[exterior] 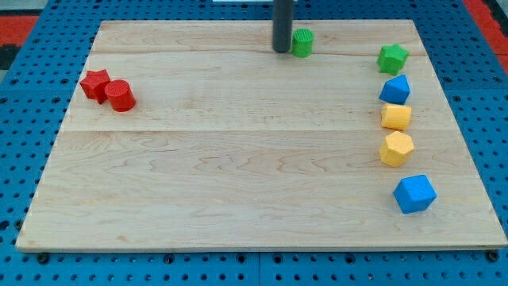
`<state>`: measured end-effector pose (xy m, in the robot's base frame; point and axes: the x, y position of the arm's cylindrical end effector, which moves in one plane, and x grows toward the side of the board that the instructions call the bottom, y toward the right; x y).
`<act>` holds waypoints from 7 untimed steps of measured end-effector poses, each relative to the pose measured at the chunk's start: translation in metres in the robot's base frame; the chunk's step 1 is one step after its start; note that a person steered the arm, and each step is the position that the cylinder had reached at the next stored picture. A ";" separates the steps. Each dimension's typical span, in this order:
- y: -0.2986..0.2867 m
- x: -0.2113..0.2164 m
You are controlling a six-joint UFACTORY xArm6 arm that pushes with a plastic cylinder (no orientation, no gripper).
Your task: Push the green blocks to the top of the blue triangle
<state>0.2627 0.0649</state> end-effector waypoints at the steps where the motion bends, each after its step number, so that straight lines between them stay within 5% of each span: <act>1: 0.044 -0.002; 2: 0.020 -0.025; 7: 0.117 -0.013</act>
